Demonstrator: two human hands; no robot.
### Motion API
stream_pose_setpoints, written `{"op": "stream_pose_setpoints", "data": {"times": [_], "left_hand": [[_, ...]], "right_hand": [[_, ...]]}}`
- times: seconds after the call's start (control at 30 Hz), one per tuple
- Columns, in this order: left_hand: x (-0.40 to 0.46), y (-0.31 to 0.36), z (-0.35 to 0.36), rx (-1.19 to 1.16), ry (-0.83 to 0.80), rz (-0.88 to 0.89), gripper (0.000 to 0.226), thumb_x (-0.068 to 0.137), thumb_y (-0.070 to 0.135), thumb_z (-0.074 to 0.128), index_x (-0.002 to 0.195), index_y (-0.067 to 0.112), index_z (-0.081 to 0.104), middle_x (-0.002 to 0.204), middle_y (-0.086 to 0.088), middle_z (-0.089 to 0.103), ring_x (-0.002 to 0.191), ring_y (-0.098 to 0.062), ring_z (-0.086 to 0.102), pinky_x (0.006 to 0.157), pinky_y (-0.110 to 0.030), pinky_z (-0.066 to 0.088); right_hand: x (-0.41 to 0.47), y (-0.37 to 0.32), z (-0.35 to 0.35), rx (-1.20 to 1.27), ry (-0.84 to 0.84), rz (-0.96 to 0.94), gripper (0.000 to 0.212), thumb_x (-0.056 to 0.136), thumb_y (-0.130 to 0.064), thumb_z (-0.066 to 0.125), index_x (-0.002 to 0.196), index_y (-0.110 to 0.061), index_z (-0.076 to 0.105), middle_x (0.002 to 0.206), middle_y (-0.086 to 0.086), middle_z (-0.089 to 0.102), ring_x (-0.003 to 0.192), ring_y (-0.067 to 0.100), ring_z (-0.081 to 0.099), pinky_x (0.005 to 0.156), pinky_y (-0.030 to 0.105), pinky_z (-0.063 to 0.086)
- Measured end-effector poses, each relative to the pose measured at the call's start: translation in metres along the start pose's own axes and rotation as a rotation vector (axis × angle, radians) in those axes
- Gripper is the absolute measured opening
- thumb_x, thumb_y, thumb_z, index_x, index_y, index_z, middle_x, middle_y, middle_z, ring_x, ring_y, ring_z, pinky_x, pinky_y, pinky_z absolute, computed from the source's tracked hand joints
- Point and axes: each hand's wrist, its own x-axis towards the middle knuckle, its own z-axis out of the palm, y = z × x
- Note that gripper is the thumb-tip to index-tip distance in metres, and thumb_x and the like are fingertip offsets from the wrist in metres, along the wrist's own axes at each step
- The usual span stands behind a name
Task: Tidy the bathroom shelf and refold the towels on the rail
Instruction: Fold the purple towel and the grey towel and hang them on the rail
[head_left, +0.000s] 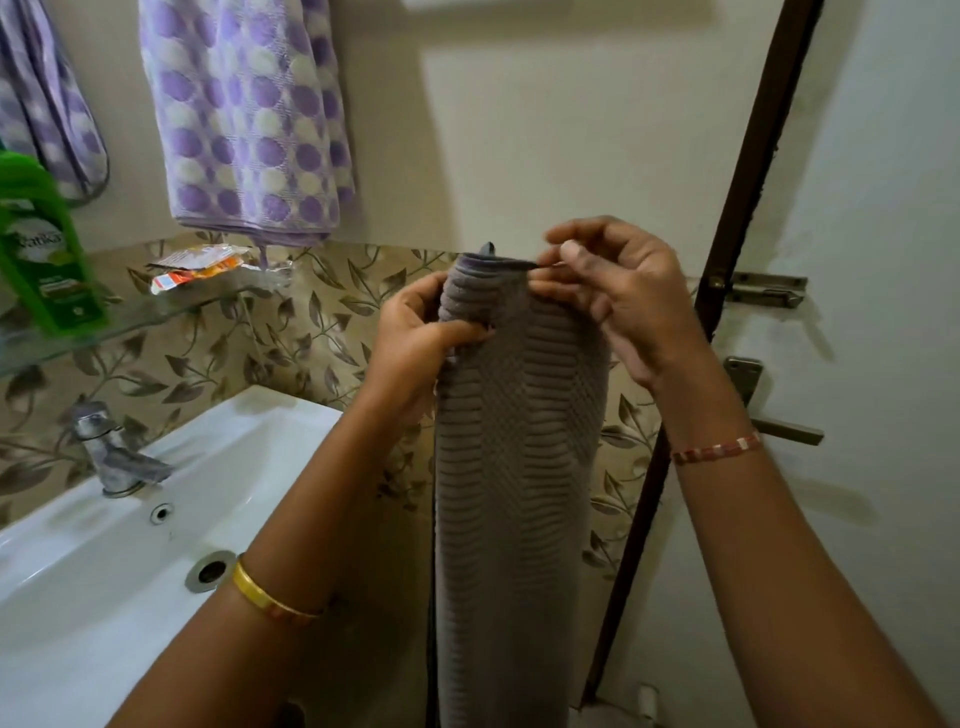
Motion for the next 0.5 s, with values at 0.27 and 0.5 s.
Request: {"op": "stream_pose_setpoints", "data": {"times": [0.27,0.5], "left_hand": [[0.007,0.005,-0.019,-0.167,0.002,0.021,0.032,0.07,-0.011,0.058,0.091,0.012,0.064,0.08,0.004,0.072,0.078,-0.01,0.068,0.065,-0.02,0.054],[0.016,0.017,-0.055,-0.013,0.019,0.13,0.039,0.077,0.003,0.061,0.115,0.005,0.055,0.103,-0.003,0.067,0.102,-0.017,0.062,0.083,-0.024,0.052]], "right_hand": [[-0.032,0.057,-0.034,-0.14,-0.117,0.3,0.109,0.035,-0.056,0.084,0.128,-0.02,0.042,0.128,0.0,0.054,0.118,0.016,0.053,0.089,0.022,0.05],[-0.016,0.061,0.001,-0.084,0.066,0.062,0.026,0.066,-0.019,0.078,0.083,-0.036,0.069,0.086,-0.017,0.072,0.089,0.005,0.067,0.07,0.018,0.054]]}}
